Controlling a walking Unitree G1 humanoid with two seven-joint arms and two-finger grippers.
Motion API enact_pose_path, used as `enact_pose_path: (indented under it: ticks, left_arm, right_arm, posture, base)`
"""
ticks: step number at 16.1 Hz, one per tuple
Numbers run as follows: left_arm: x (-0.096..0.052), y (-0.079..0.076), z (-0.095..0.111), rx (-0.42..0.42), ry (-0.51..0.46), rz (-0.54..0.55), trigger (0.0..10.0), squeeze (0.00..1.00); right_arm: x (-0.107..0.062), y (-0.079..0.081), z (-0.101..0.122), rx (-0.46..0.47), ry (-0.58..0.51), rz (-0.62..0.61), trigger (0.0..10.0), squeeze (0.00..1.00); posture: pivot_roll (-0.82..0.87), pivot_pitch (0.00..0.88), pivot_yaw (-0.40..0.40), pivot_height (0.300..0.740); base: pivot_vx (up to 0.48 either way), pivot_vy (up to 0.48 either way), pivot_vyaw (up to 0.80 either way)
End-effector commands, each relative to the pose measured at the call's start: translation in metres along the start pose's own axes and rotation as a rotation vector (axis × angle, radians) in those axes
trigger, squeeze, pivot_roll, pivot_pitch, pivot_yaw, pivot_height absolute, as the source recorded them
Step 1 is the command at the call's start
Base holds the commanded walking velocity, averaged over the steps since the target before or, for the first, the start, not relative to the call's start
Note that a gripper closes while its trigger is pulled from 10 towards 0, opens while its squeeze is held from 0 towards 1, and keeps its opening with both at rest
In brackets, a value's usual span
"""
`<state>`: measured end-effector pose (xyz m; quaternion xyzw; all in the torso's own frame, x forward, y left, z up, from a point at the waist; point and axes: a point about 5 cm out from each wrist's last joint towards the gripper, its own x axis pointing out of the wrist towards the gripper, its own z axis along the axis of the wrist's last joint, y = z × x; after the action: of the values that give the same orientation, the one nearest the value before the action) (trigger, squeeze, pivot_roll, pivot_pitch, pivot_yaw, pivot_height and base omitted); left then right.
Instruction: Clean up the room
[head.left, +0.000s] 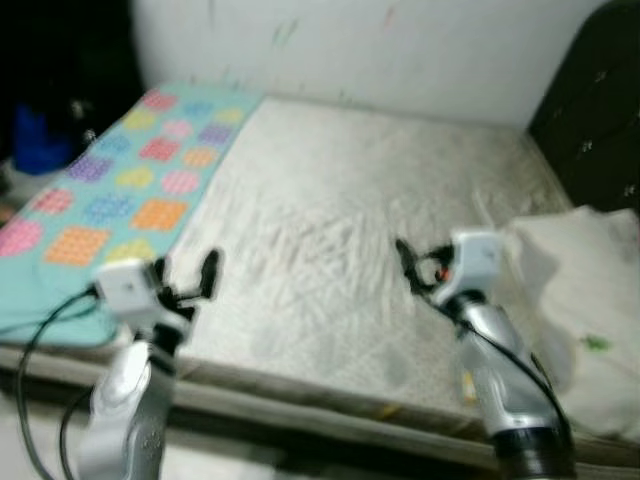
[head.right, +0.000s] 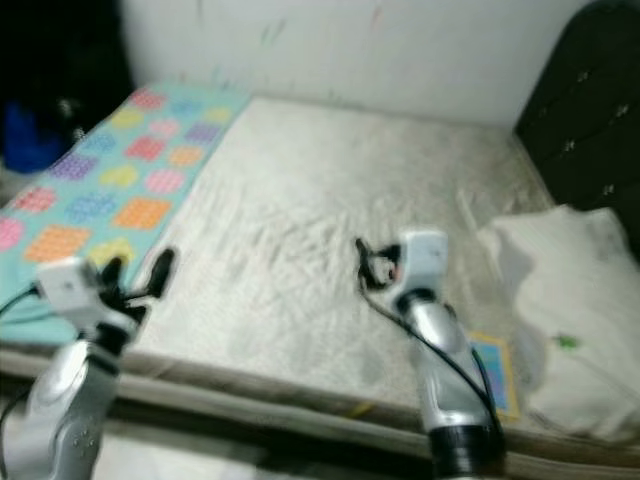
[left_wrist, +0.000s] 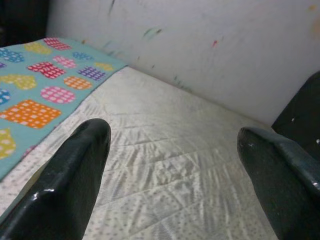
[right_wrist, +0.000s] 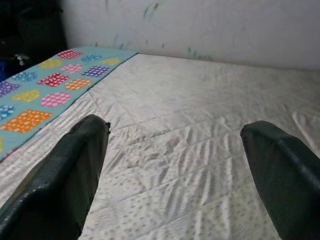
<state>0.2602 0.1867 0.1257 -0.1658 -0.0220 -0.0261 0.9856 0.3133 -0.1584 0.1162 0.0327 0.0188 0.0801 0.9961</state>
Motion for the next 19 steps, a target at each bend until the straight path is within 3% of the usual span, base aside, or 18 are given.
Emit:
enact_pose_path:
  ticks: [1,4,8,14,19]
  left_arm:
    - [0.0002,0.0038,0.0056,0.014,-0.014,0.007,10.0,0.00]
    - [0.0001,0.0039,0.0061,0.016,-0.020,0.008,10.0,0.00]
    - [-0.0003,0.0006,0.0076,0.006,-0.037,-0.024,10.0,0.00]
    - [-0.0005,-0.0012,0.0088,0.002,-0.044,-0.045,10.0,0.00]
    - [-0.0004,0.0021,0.0073,0.025,-0.028,0.004,10.0,0.00]
  right_arm:
    - [0.0028,0.0054,0.0046,0.007,-0.018,0.012,10.0,0.00]
    - [0.0027,0.0053,0.0044,0.005,-0.017,0.014,10.0,0.00]
    - [0.0029,0.0057,0.0038,0.005,-0.012,0.017,10.0,0.00]
    - [0.0030,0.0055,0.0041,0.002,-0.011,0.015,10.0,0.00]
    - [0.0036,0.0055,0.0043,-0.004,-0.011,0.019,10.0,0.00]
  posture:
    - [0.00,0.000,-0.065,0.740]
    - [0.00,0.000,-0.066,0.740]
    - [0.00,0.000,-0.067,0.740]
    - [0.00,0.000,-0.066,0.740]
    - [0.00,0.000,-0.070,0.740]
  base:
    - [0.000,0.480,0.00]
    - [0.000,0.480,0.00]
    - [0.000,0.000,0.00]
    - [0.337,0.000,-0.78]
    - [0.218,0.000,-0.08]
